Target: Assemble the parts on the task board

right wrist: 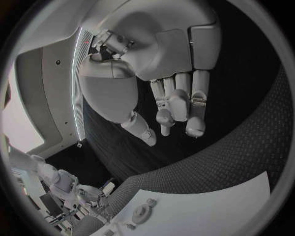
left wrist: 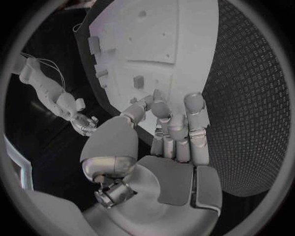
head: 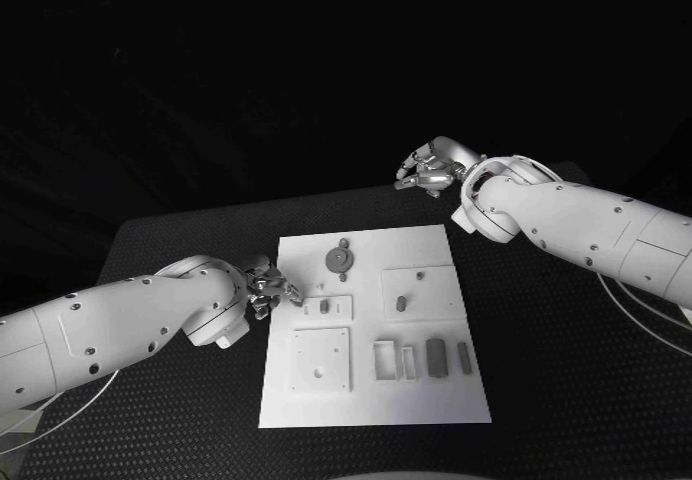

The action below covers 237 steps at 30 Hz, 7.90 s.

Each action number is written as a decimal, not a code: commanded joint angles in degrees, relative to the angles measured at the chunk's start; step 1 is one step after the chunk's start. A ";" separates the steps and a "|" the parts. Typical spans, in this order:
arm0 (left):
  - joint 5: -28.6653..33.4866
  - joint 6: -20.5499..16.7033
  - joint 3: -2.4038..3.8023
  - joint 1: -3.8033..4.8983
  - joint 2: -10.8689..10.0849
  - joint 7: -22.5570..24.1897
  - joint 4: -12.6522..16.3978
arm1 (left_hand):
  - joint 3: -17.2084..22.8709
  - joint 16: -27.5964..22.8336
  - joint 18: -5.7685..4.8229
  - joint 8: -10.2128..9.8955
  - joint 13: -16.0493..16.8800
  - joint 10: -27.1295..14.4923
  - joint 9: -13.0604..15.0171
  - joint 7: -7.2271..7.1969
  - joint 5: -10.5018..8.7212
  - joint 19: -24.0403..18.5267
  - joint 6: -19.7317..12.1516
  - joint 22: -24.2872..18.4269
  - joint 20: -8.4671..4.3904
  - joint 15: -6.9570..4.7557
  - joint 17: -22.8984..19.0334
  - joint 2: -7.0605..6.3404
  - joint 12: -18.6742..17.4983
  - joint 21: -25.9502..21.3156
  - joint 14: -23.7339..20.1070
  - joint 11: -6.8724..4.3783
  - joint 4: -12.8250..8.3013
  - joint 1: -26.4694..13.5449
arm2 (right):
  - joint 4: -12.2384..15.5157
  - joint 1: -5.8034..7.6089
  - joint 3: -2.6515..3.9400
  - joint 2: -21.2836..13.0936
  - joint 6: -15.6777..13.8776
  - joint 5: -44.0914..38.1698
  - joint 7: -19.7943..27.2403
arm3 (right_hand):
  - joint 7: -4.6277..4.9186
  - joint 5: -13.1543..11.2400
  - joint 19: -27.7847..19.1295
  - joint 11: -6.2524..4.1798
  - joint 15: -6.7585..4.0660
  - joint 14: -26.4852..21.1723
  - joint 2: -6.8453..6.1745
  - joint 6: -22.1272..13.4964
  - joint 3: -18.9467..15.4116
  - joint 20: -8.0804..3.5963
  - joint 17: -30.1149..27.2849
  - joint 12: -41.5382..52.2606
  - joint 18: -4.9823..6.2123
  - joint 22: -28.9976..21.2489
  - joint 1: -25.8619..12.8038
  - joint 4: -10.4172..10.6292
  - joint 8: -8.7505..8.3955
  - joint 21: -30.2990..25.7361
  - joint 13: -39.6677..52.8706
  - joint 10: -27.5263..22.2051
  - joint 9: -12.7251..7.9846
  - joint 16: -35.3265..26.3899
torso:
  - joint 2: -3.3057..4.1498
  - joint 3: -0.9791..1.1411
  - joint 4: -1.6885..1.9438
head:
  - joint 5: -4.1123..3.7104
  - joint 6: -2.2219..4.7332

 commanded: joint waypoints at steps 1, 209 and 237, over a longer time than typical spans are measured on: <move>-1.61 -0.87 -0.48 -0.04 0.18 -0.07 0.37 | 0.25 0.21 0.97 7.63 -0.09 0.24 16.11 -0.09 0.27 0.29 4.83 1.03 0.04 -1.61 0.07 0.48 0.10 0.19 0.74 0.04 -0.09 0.07 | 0.11 -0.02 0.03 -0.01 0.50 0.16 0.54 | 0.60 -0.18 -0.01 -0.05 -0.24 -0.15 0.07 0.12 -0.06 -0.53 0.08 -0.03 1.55 1.04 -0.40 0.26 -0.15 -0.35 -0.06 -0.12 0.08 -0.15 | 0.01 0.03 1.22 | 0.01 0.01; -7.63 7.12 -1.24 0.01 3.58 -1.49 -3.19 | -0.66 0.15 0.54 1.42 0.89 -0.28 20.51 0.42 1.96 -0.08 5.55 1.09 -0.03 -1.20 1.19 0.76 0.10 0.37 0.23 0.50 -2.64 0.84 | 0.49 -0.03 0.02 -0.19 0.72 0.18 0.56 | 0.58 -0.19 0.06 -0.07 -0.26 -0.10 0.05 0.17 -0.01 -0.54 0.15 -0.02 1.55 1.08 -0.51 0.26 -0.25 -0.45 -0.12 -0.09 0.33 -0.23 | 0.01 0.12 1.18 | -0.41 -1.34; -7.92 10.49 -1.17 0.07 3.95 -1.32 -4.13 | -0.38 0.34 0.41 1.46 0.87 0.01 20.98 0.35 3.19 0.01 5.79 1.14 0.13 -1.18 1.37 0.20 0.12 0.61 0.35 0.46 -2.96 2.21 | 0.47 -0.03 0.02 -0.21 0.73 0.18 0.55 | 0.58 -0.18 0.07 -0.08 -0.26 -0.09 0.06 0.16 0.03 -0.56 0.17 -0.01 1.55 1.08 -0.42 0.19 -0.27 -0.46 -0.12 -0.08 0.37 -0.24 | 0.02 0.06 1.20 | -0.64 -1.58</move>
